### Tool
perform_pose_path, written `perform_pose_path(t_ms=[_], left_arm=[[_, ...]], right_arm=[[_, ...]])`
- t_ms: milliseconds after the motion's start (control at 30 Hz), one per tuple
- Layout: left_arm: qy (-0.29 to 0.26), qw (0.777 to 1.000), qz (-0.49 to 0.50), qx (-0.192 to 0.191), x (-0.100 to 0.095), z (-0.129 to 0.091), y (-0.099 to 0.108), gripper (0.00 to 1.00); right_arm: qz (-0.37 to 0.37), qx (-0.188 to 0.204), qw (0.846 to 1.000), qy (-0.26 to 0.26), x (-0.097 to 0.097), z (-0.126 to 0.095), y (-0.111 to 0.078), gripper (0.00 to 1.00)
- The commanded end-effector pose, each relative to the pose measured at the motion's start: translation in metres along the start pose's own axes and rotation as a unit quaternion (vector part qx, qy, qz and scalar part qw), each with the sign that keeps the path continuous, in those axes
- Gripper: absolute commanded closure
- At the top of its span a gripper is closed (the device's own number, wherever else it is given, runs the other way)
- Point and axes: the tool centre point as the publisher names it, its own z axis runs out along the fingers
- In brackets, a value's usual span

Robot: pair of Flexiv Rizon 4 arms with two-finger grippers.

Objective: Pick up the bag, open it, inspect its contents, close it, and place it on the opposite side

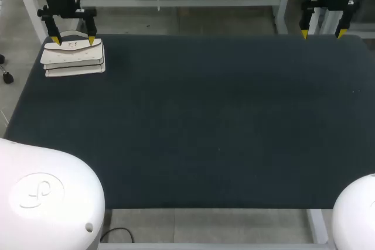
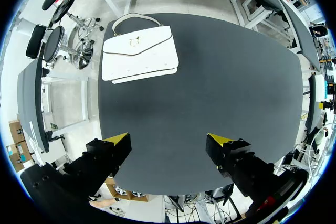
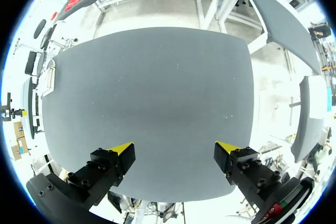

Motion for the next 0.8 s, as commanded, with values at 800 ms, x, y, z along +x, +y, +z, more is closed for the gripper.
perform_pose_path(t_ms=[800], left_arm=[[0.048, 0.998, 0.032, 0.005, -0.013, -0.001, -0.001, 0.0]], right_arm=[[-0.172, -0.082, 0.981, 0.036, 0.01, -0.003, -0.004, 0.0]])
